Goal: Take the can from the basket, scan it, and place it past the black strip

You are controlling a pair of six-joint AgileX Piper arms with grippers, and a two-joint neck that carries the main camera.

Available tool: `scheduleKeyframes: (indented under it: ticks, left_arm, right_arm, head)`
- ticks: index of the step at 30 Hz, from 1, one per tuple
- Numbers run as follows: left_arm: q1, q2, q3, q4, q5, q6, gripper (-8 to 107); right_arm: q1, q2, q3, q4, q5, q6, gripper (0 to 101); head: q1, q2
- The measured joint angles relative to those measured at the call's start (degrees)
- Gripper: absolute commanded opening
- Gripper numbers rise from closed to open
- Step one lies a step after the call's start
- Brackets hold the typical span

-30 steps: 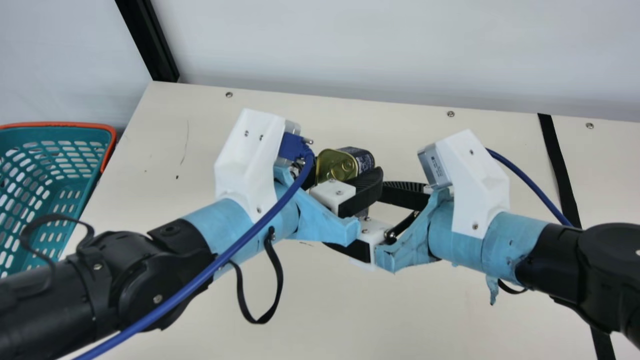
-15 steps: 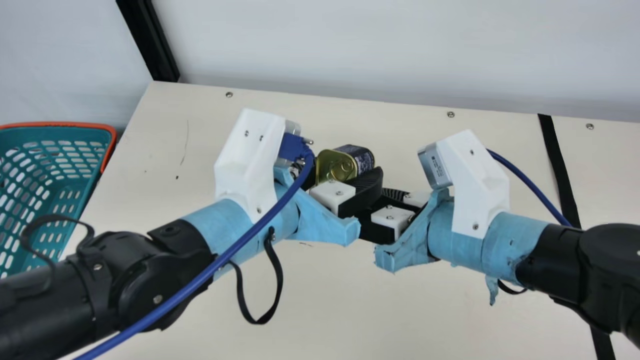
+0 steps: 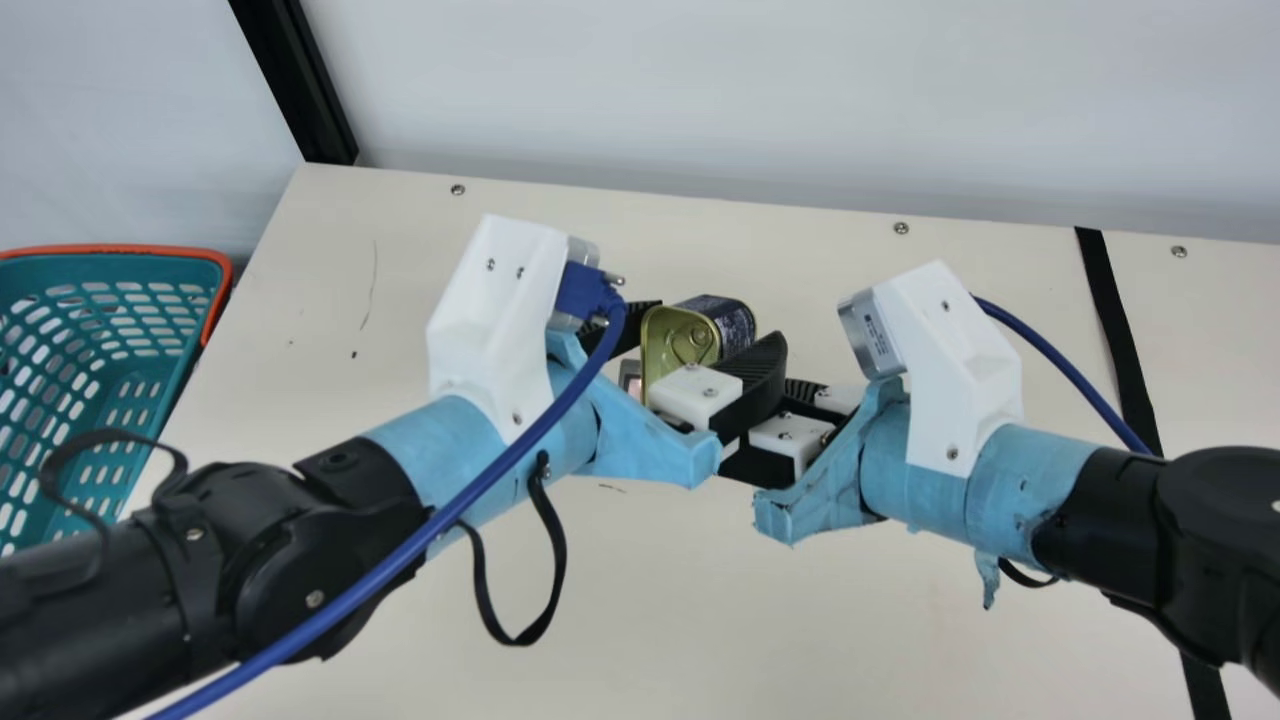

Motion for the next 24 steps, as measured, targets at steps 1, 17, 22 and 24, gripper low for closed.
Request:
scheduleKeyframes:
  ticks: [1, 17, 22, 24]
  left_arm:
    - [0.1, 0.0, 0.2, -0.3, -0.7, 0.0, 90]
    - [2.9, -2.5, 4.7, -13.1, -14.5, 8.1, 90]
    - [5.2, -4.1, 8.1, -20.6, -16.9, 16.5, 90]
    - [6.3, -4.8, 9.6, -23.5, -17.4, 20.5, 90]
  right_arm:
    - [0.0, 0.0, 0.0, -0.1, 0.0, 0.0, 0]
    - [0.0, 0.0, 0.0, -0.2, 0.0, 0.0, 0]
    - [0.0, 0.0, 0.0, -0.2, 0.0, 0.0, 0]
    - [0.0, 0.0, 0.0, -0.2, 0.0, 0.0, 0]
  head:
    - [0.0, 0.0]
    - [0.3, 0.0]
    - [0.0, -0.3]
    - [0.0, 0.0]
